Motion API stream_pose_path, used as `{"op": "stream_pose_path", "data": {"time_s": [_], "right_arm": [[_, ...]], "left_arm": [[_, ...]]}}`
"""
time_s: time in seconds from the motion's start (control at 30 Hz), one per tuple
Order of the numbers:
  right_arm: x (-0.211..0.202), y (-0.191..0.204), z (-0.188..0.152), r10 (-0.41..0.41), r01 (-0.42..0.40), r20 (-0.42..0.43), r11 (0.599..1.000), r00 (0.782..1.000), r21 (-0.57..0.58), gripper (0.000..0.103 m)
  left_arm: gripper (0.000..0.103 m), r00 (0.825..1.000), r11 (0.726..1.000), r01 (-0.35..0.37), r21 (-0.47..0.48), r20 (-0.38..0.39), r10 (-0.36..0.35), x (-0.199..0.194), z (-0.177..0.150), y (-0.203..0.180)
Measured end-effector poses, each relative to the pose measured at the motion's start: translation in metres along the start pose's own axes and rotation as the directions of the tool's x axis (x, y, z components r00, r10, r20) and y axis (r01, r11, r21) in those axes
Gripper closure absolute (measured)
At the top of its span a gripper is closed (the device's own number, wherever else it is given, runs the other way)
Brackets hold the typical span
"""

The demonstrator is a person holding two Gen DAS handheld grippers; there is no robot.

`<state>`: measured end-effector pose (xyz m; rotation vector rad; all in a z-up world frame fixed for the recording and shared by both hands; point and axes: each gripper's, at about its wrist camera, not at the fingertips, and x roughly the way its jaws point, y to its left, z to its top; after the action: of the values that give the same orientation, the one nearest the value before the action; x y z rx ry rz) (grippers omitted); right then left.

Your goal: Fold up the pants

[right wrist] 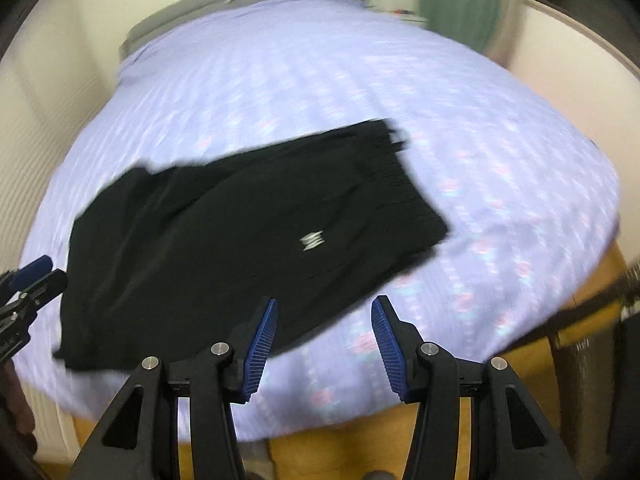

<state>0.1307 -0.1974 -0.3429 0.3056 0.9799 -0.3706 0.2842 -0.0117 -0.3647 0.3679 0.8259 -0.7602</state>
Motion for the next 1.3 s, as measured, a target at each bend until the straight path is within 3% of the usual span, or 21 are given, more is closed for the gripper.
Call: {"op": "stream_pose_path", "data": {"time_s": [0.1,0.17,0.23,0.33,0.47,0.7,0.77,0.87,0.97,1.07,1.13,1.23,1.3], "right_arm": [[0.000,-0.021,0.005,-0.035,0.025,0.054,0.984,0.998,0.175,0.038],[0.010,-0.037,0.003,-0.038,0.013,0.078,0.954,0.996,0.300,0.037],[0.023,-0.048,0.000,-0.033,-0.005,0.093,0.921,0.995,0.390,0.037],[0.050,-0.064,-0.006,-0.009,-0.039,0.095,0.868,0.995,0.495,0.037],[0.075,-0.079,-0.006,0.024,-0.079,0.107,0.832,0.994,0.550,0.037],[0.102,-0.103,0.000,0.096,-0.152,0.126,0.806,0.987,0.573,0.037],[0.113,-0.110,0.003,0.139,-0.191,0.133,0.791,0.981,0.581,0.037],[0.127,-0.116,0.006,0.194,-0.239,0.140,0.789,0.971,0.566,0.036],[0.135,-0.122,0.007,0.238,-0.287,0.161,0.777,0.958,0.560,0.036],[0.140,-0.126,0.013,0.280,-0.335,0.184,0.763,0.942,0.552,0.046],[0.146,-0.129,0.016,0.314,-0.370,0.196,0.751,0.929,0.546,0.060],[0.154,-0.140,0.014,0.384,-0.443,0.229,0.693,0.894,0.568,0.070],[0.155,-0.145,0.014,0.422,-0.479,0.240,0.668,0.874,0.570,0.077]], "left_arm": [[0.040,0.993,0.969,0.113,0.221,0.014,-0.119,0.033,0.054,-0.019],[0.040,0.985,0.922,0.160,0.351,0.004,-0.172,0.057,0.079,-0.033],[0.040,0.971,0.849,0.225,0.478,-0.037,-0.236,0.090,0.100,-0.052],[0.040,0.940,0.766,0.338,0.546,-0.161,-0.300,0.140,0.121,-0.073],[0.041,0.899,0.695,0.438,0.570,-0.282,-0.335,0.193,0.138,-0.091],[0.041,0.841,0.639,0.537,0.550,-0.402,-0.362,0.249,0.163,-0.106],[0.041,0.815,0.623,0.573,0.532,-0.451,-0.364,0.262,0.165,-0.108],[0.041,0.756,0.593,0.642,0.485,-0.528,-0.387,0.275,0.165,-0.111],[0.041,0.711,0.556,0.690,0.463,-0.578,-0.401,0.284,0.163,-0.116],[0.042,0.695,0.534,0.707,0.464,-0.597,-0.402,0.289,0.160,-0.122],[0.047,0.690,0.531,0.712,0.460,-0.601,-0.403,0.291,0.161,-0.125],[0.056,0.671,0.523,0.728,0.443,-0.617,-0.410,0.295,0.165,-0.126],[0.063,0.669,0.509,0.731,0.454,-0.622,-0.406,0.292,0.168,-0.129]]}}
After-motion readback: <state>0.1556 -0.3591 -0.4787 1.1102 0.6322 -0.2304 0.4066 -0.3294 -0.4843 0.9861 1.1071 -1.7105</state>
